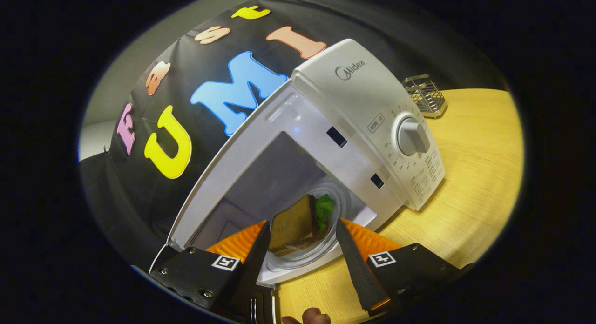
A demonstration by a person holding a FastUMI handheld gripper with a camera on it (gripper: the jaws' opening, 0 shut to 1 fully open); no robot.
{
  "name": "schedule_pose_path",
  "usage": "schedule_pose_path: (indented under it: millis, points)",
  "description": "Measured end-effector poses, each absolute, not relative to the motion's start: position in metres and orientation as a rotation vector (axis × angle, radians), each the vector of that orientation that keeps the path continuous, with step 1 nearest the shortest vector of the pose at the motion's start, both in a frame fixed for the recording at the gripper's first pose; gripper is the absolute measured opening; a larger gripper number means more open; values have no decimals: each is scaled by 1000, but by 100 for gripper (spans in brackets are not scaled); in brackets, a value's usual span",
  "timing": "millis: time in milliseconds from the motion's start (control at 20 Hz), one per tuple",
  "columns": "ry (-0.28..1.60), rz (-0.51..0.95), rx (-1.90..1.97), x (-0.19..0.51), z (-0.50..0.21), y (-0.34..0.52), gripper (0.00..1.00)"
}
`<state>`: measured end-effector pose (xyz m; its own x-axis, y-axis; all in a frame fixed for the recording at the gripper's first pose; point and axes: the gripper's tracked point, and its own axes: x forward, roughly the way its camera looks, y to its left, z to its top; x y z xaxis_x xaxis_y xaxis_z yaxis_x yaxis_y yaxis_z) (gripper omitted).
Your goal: Open the microwave, put the food inside, and close the microwave door.
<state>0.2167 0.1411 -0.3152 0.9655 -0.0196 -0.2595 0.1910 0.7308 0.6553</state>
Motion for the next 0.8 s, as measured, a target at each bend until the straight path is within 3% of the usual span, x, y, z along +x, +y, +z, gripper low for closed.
schedule_pose_path:
  millis: [400, 550, 650, 700, 750, 800]
  points:
    - [176, 0, 327, 147, -255, 153, 86]
    - [112, 7, 207, 119, -231, 158, 80]
    - [86, -4, 163, 98, -219, 162, 72]
    - [71, -8, 142, 87, -213, 164, 58]
    - [59, -18, 115, 78, -209, 165, 52]
    - [52, -16, 87, 68, -205, 167, 36]
